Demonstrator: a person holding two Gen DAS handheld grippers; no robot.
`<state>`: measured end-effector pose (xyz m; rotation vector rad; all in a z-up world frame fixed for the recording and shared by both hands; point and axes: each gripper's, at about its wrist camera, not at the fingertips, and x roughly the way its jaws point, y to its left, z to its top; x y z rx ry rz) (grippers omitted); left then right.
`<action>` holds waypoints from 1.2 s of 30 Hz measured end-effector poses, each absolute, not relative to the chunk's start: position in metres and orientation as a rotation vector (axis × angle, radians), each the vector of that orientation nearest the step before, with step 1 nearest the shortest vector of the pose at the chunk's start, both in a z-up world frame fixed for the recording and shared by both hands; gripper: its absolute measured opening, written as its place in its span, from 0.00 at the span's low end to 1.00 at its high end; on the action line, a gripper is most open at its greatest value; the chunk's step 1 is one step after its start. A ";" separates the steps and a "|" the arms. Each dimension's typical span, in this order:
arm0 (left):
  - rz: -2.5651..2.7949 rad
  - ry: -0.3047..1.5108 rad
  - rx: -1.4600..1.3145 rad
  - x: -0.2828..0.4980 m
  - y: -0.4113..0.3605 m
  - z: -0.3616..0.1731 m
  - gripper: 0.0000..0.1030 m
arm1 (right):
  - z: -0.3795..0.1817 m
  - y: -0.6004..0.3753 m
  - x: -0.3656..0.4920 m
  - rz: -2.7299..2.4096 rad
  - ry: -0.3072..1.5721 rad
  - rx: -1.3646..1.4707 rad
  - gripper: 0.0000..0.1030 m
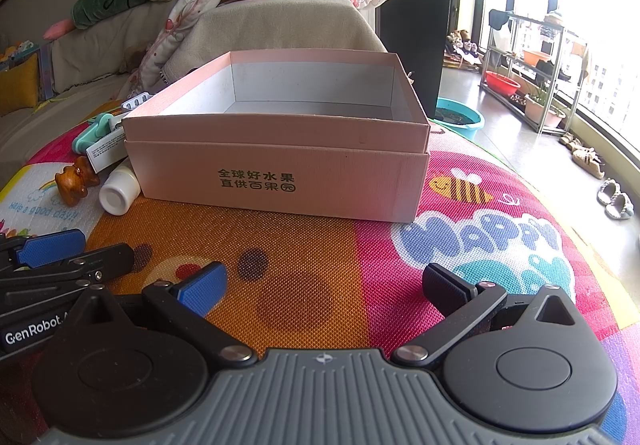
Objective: Organize rigid objects
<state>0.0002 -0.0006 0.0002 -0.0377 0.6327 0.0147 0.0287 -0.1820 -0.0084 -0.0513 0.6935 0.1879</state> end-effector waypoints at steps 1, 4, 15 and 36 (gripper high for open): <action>0.014 0.633 -0.038 0.000 0.000 0.000 0.52 | -0.008 -0.182 0.029 0.188 0.693 -0.051 1.00; 0.002 0.631 -0.059 0.000 0.000 0.001 0.50 | -0.008 -0.183 0.031 0.192 0.699 -0.042 1.00; -0.018 0.576 -0.095 0.003 0.059 0.030 0.50 | -0.002 -0.185 0.043 0.305 0.771 -0.119 1.00; -0.010 0.574 -0.183 -0.019 0.117 0.017 0.36 | 0.024 -0.111 0.024 0.544 0.672 -0.240 0.75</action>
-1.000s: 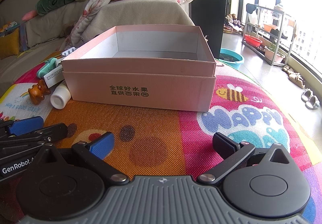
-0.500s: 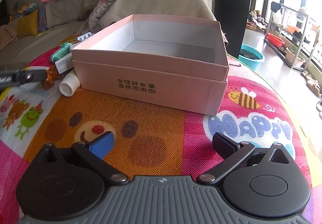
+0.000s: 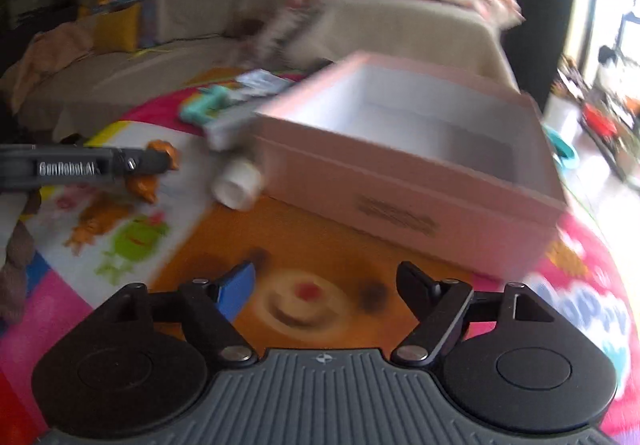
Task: Organize rigid objects
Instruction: 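Grasp the brown toy dog figurine with the left gripper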
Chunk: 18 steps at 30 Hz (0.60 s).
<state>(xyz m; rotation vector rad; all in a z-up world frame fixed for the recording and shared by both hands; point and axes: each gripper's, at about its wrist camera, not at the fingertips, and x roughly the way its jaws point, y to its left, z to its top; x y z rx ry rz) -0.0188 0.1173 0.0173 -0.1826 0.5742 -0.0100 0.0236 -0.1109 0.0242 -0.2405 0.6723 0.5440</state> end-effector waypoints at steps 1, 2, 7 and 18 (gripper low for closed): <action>-0.010 0.572 -0.190 -0.025 0.120 0.017 0.36 | 0.027 -0.097 0.024 0.545 0.648 -0.255 0.74; -0.011 0.568 -0.203 -0.032 0.124 0.016 0.36 | 0.028 -0.083 0.026 0.546 0.634 -0.265 0.73; -0.024 0.544 -0.258 -0.048 0.136 0.010 0.36 | 0.023 -0.031 0.044 0.497 0.672 -0.323 0.30; -0.137 0.560 -0.221 -0.057 0.125 0.011 0.36 | 0.034 -0.102 -0.027 0.659 0.782 -0.329 0.26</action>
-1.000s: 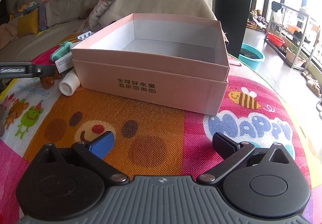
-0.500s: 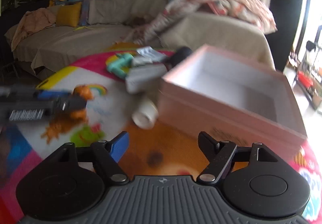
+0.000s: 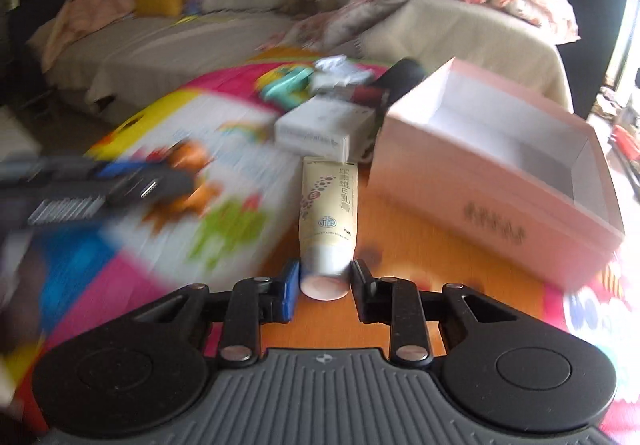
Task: Organize rigid objects
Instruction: 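Grasp the brown toy dog figurine with the left gripper, then drop the white product box into the pink box with the right gripper while the left lifts the dog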
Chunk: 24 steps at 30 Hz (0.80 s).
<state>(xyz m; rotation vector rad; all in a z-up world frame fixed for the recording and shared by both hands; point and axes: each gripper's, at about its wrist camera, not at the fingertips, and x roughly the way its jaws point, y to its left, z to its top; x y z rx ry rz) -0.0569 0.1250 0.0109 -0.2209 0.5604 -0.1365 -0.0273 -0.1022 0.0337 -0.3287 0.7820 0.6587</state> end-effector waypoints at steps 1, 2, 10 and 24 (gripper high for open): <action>-0.142 0.564 -0.209 -0.057 0.123 0.011 0.36 | 0.035 -0.108 -0.033 0.672 0.790 -0.335 0.27; -0.142 0.567 -0.200 -0.058 0.121 0.011 0.36 | 0.037 -0.112 -0.036 0.676 0.795 -0.328 0.28; -0.127 0.567 -0.182 -0.055 0.117 0.011 0.38 | 0.064 -0.078 0.010 0.638 0.712 -0.153 0.73; -0.126 0.562 -0.249 -0.057 0.129 0.006 0.41 | 0.028 0.023 0.104 0.429 0.916 -0.091 0.72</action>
